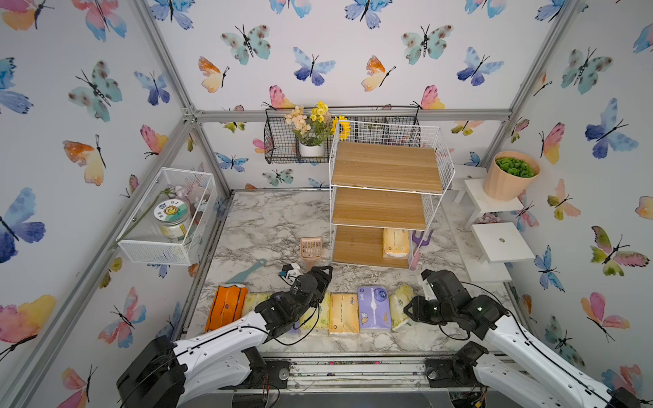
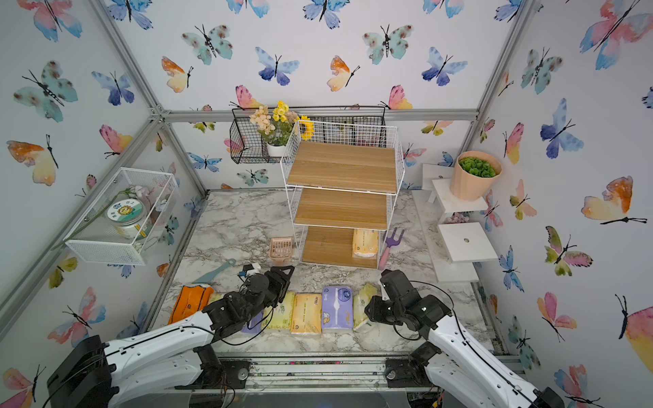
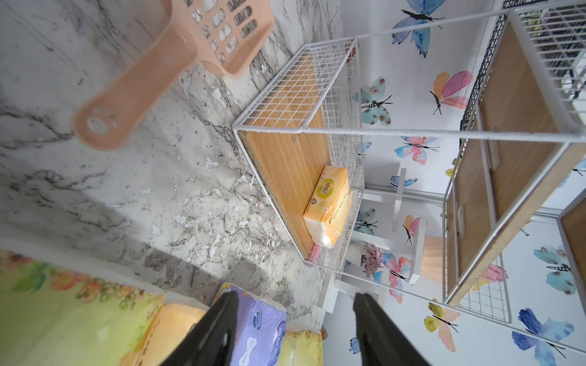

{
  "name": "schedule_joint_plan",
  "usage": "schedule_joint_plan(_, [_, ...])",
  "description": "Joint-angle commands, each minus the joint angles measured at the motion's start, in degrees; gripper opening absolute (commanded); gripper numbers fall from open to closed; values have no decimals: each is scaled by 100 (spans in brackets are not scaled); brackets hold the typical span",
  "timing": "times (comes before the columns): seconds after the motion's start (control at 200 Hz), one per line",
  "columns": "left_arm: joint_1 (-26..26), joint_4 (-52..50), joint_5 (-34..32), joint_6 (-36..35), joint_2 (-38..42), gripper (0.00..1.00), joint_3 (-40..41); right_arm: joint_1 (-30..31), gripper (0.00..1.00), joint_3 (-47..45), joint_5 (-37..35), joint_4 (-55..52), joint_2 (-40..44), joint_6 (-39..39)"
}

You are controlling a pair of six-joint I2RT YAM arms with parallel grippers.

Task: Remove the tissue boxes from the shelf
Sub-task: Place the box of tissues at the center of the board, then adjust the box of tissues at the center of the board.

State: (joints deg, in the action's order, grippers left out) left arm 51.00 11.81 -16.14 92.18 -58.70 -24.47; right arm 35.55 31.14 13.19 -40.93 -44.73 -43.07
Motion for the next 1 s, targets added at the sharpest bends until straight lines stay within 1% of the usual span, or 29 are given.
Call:
schedule_joint_plan(0.0, [-20, 174, 281, -42, -143, 63, -29, -22, 59, -183, 52, 198, 131, -160])
schedule_joint_plan(0.035, [-14, 233, 327, -42, -195, 63, -32, -22, 67, -172, -160, 54, 136, -277])
schedule_joint_plan(0.075, [-13, 308, 389, -20, -243, 63, -31, -20, 73, -132, -475, -159, 138, -443])
schedule_joint_plan(0.15, [-16, 502, 492, 12, -312, 62, 1, -22, 78, 62, -1156, -620, 147, -805])
schedule_joint_plan(0.26, [-20, 669, 623, -53, -451, 62, -35, -22, 80, 350, -2021, -1133, 199, -1203])
schedule_joint_plan(0.375, [-18, 754, 844, -259, -626, 62, -151, -22, 80, 489, -2383, -1254, 210, -1375])
schedule_joint_plan(0.425, [-20, 795, 950, -413, -723, 62, -238, -22, 82, 499, -2474, -1265, 210, -1441])
schedule_joint_plan(0.471, [-17, 790, 1049, -594, -833, 62, -359, -22, 87, 467, -2541, -1288, 235, -1603])
schedule_joint_plan(0.506, [-12, 787, 1111, -701, -914, 62, -456, -22, 95, 431, -2651, -1357, 329, -1897])
schedule_joint_plan(0.531, [-5, 808, 1156, -734, -977, 62, -491, -22, 97, 373, -2707, -1327, 463, -2082])
schedule_joint_plan(0.621, [-3, 1162, 1326, -715, -1192, 61, -491, -22, 97, -53, -2672, -868, 1209, -2575])
schedule_joint_plan(0.716, [74, 1243, 1411, -780, -1408, 61, -602, -22, 94, -606, -2318, -407, 1800, -2969])
schedule_joint_plan(0.836, [192, 1271, 1411, -712, -1588, 61, -680, -22, 89, -1206, -1913, 44, 2250, -3292])
schedule_joint_plan(0.906, [255, 1301, 1400, -710, -1667, 61, -725, -22, 87, -1372, -1849, 212, 2421, -3307])
schedule_joint_plan(0.996, [301, 1299, 1411, -741, -1752, 61, -791, -22, 86, -1471, -1739, 359, 2382, -3224])
